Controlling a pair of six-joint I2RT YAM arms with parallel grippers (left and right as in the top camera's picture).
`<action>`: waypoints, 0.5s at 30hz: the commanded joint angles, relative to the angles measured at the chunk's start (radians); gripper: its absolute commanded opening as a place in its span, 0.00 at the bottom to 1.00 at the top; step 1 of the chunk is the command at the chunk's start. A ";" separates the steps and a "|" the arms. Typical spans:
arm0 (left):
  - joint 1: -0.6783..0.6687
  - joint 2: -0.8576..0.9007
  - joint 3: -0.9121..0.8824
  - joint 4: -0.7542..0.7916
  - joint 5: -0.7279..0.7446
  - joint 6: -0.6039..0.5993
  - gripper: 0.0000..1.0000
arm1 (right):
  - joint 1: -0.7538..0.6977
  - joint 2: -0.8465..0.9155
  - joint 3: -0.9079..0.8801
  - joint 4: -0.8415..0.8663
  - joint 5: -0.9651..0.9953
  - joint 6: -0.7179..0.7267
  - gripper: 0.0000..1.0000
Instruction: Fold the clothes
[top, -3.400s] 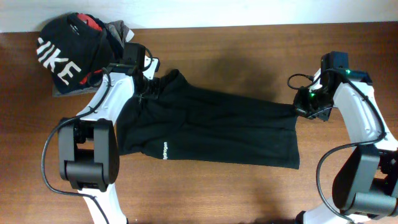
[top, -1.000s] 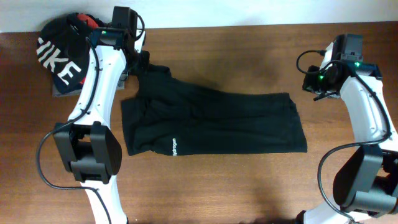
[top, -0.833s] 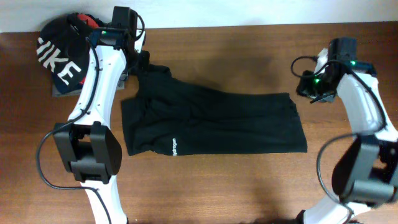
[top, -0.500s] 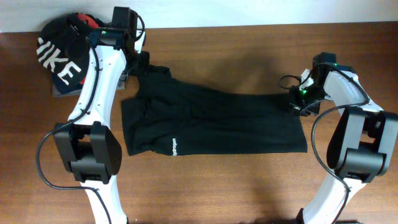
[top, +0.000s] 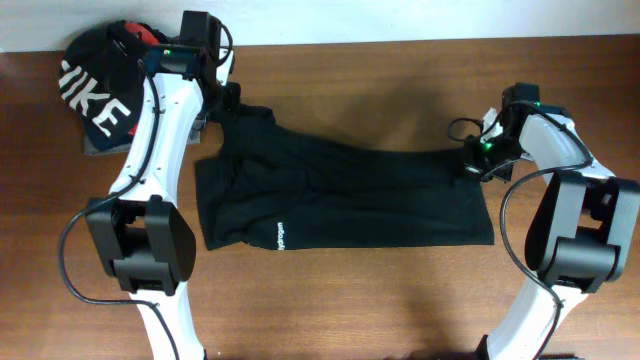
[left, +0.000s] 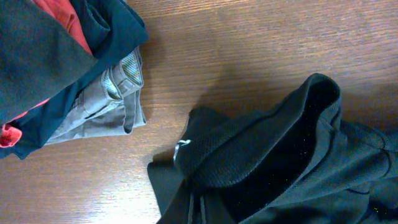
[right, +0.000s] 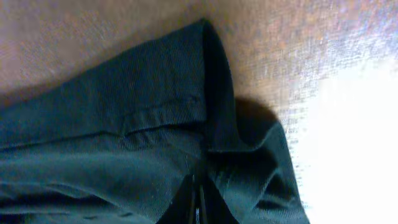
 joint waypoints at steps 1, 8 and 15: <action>0.007 -0.012 0.024 0.014 -0.007 -0.014 0.01 | -0.003 0.005 0.040 0.011 -0.015 0.002 0.04; 0.007 -0.016 0.030 0.053 0.009 -0.014 0.01 | -0.031 0.005 0.264 -0.110 -0.023 -0.003 0.04; 0.007 -0.029 0.069 0.027 0.042 -0.014 0.01 | -0.042 0.005 0.454 -0.252 -0.019 -0.003 0.04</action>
